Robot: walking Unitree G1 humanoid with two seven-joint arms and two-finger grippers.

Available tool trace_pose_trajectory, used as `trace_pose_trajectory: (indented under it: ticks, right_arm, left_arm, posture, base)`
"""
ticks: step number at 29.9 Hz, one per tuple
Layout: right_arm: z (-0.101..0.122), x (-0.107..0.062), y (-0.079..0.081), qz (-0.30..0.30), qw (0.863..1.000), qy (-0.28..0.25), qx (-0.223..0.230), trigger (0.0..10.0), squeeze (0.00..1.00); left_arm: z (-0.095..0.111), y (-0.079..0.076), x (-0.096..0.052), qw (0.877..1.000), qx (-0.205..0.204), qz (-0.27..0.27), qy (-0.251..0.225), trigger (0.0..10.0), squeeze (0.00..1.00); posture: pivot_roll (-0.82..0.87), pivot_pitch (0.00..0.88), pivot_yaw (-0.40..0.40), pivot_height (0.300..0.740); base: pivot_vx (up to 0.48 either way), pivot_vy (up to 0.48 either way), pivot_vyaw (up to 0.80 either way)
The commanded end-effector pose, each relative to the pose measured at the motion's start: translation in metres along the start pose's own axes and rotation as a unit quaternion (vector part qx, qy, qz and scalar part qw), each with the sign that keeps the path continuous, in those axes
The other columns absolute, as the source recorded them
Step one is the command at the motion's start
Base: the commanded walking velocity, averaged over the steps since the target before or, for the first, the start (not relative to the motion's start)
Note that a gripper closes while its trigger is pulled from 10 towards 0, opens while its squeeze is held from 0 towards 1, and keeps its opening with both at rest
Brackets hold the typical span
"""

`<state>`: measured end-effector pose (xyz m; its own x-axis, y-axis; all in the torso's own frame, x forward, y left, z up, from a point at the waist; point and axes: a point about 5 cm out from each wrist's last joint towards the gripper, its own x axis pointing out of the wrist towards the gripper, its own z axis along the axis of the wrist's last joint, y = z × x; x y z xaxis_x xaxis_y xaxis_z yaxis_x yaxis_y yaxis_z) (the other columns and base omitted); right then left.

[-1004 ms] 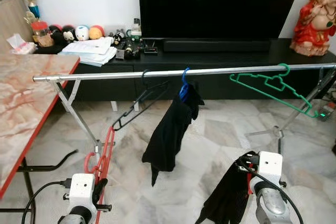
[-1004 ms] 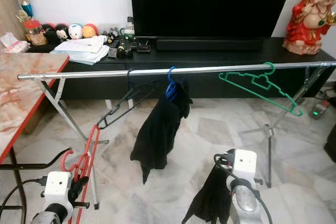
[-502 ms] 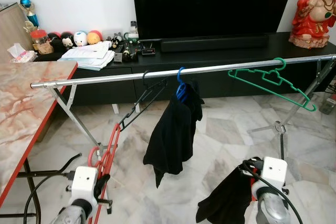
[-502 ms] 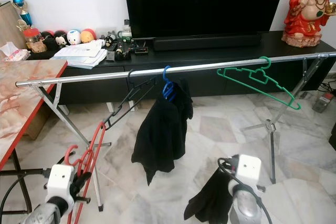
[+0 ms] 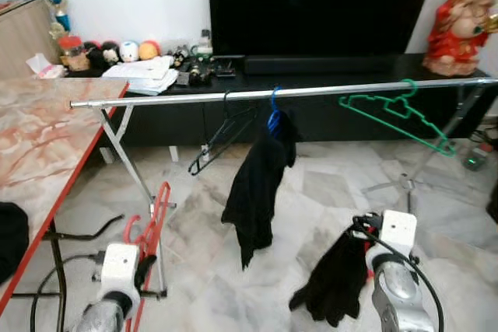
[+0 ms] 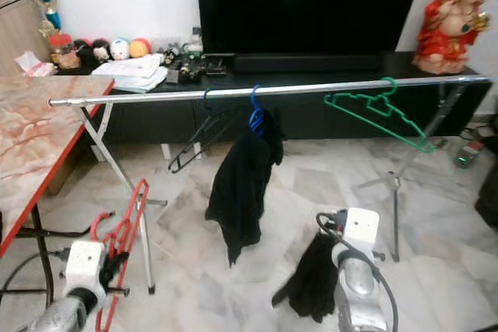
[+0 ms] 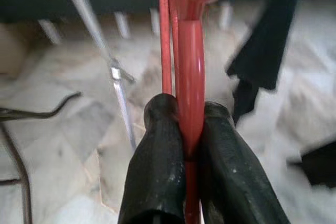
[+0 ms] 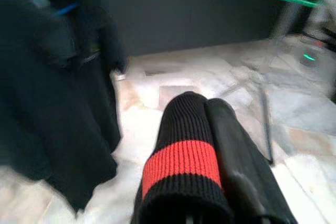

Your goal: Hang hanger

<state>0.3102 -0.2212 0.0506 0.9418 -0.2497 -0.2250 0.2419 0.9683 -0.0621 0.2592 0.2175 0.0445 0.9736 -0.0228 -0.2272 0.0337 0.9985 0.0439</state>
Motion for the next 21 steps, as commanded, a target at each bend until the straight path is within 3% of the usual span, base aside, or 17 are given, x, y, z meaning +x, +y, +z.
trace_pose_trajectory:
  ticks: [1,9,21]
  right_arm:
    - [0.008,0.004,0.007,0.012,1.000,-0.009,0.000,10.0,0.00]
    - [0.004,0.003,0.000,-0.005,1.000,-0.006,0.005,10.0,0.00]
    - [-0.003,-0.003,0.007,-0.003,1.000,0.001,0.013,10.0,0.00]
  left_arm:
    - [-0.013,0.004,-0.007,1.000,-0.003,0.013,0.022,10.0,0.00]
    - [-0.020,0.000,-0.017,0.999,-0.010,0.010,0.029,10.0,0.00]
    - [-0.022,-0.008,-0.020,0.999,-0.010,-0.007,0.034,10.0,0.00]
  posture:
    - [0.06,0.000,0.010,0.740]
    - [0.06,0.002,0.025,0.740]
    - [0.06,0.066,0.038,0.740]
  base:
    - [-0.326,0.000,0.00]
    - [-0.324,0.000,0.00]
    - [-0.324,0.000,0.00]
